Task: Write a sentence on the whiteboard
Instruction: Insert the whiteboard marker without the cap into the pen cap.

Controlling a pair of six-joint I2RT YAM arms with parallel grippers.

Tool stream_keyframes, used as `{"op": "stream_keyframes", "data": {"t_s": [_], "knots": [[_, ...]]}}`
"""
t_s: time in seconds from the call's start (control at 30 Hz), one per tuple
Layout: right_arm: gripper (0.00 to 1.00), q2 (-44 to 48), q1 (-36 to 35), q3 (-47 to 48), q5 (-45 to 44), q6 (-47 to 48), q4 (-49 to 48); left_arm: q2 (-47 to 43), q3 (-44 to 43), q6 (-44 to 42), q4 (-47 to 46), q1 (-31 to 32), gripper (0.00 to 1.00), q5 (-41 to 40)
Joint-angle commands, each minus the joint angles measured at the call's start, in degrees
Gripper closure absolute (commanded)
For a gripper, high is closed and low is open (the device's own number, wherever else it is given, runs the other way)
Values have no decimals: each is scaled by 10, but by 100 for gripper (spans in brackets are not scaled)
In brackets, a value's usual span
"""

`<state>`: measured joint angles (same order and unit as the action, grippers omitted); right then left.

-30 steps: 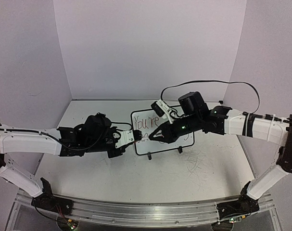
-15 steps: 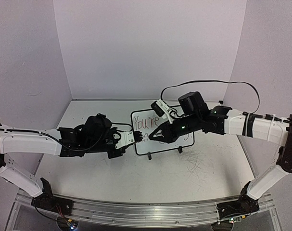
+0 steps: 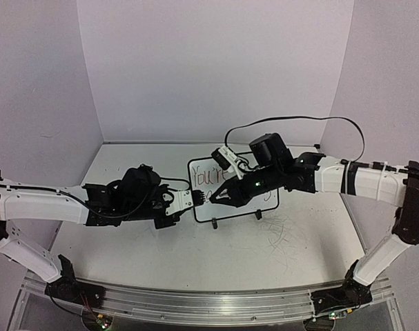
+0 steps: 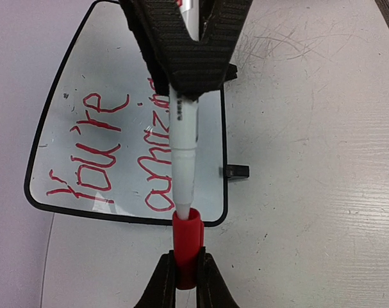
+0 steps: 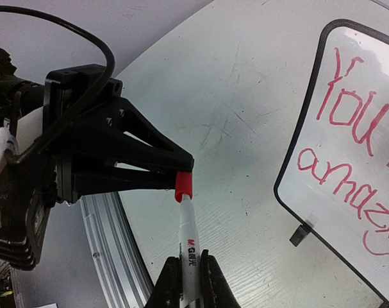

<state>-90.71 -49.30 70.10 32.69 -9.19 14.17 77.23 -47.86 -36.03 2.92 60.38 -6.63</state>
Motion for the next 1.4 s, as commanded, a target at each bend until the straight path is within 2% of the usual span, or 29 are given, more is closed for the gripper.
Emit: {"op": "stream_keyframes", "data": {"t_s": [0.0,0.3,0.57,0.7,0.77,0.87,0.93,1.1,1.2,1.3,1.37], "knots": [[100,-23,-6,31,2,2,-11,-6,-6,-6,-16,9,100,-1],[100,-56,-16,70,-2,-1,31,19,-64,-12,21,59,100,-71],[100,-98,-34,82,50,-47,25,56,-139,-26,22,114,100,-144],[100,-112,-34,70,102,-84,-13,62,-147,-52,-1,146,100,-191],[100,-114,-34,57,131,-108,-51,57,-150,-48,-4,153,100,-182],[100,-113,-35,46,142,-120,-86,42,-151,-27,-2,155,100,-120],[100,-107,-44,46,117,-84,-86,31,-154,-9,5,155,100,-75],[100,-100,-79,14,51,76,-92,17,-164,27,29,148,100,22],[100,-113,-96,13,10,124,-88,17,-167,42,38,140,100,50],[100,-127,-109,35,5,114,-87,11,-166,50,38,140,100,51],[100,-134,-109,49,30,60,-94,11,-165,50,38,140,100,38]]}}
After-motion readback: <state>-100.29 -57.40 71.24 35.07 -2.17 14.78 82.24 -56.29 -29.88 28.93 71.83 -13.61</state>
